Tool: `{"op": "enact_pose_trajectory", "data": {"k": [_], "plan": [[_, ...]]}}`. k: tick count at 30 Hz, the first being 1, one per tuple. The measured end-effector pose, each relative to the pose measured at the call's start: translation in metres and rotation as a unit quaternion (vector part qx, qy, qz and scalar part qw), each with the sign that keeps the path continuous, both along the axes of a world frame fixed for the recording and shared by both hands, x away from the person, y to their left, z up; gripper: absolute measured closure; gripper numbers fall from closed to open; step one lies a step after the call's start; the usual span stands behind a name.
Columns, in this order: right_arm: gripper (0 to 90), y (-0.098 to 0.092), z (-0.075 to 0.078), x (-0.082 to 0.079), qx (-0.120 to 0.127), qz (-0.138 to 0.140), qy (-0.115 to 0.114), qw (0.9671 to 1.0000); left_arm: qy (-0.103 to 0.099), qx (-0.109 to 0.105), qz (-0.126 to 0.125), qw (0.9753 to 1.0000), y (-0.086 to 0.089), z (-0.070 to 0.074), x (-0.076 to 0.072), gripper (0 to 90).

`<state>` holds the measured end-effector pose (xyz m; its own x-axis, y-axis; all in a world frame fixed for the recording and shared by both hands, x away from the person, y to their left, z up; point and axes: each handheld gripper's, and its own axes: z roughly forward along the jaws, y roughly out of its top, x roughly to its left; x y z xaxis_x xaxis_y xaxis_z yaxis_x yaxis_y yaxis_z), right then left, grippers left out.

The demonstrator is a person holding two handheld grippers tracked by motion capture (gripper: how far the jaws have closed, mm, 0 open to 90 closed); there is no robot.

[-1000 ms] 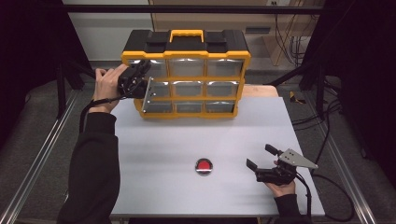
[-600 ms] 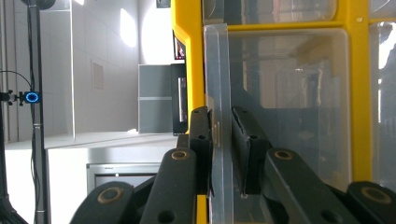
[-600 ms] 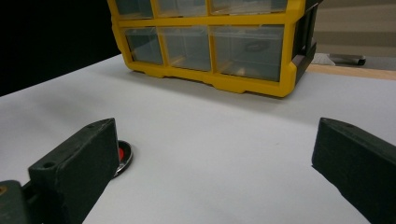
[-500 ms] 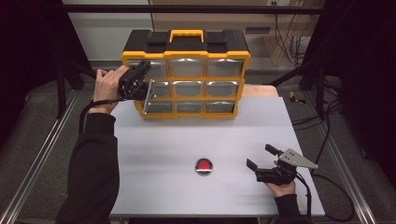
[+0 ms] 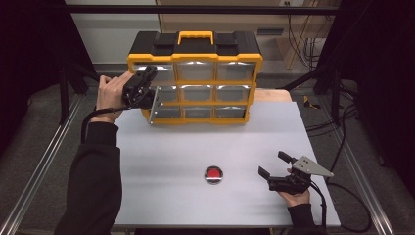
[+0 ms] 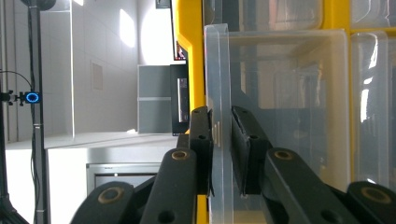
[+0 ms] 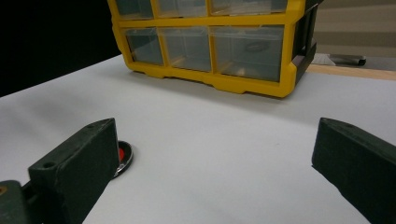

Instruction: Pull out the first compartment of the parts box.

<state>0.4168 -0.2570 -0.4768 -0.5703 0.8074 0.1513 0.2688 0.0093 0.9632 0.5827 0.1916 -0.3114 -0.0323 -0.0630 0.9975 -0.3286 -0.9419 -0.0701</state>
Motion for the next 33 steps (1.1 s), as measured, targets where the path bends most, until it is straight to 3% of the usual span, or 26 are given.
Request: {"op": "enact_pose_trajectory", "data": {"k": [33], "plan": [[1.4, 0.000, 0.000, 0.000, -0.001, -0.001, 0.001, 1.0000, -0.016, -0.002, -0.009, 0.9998, 0.004, -0.005, -0.029, 78.5]]}}
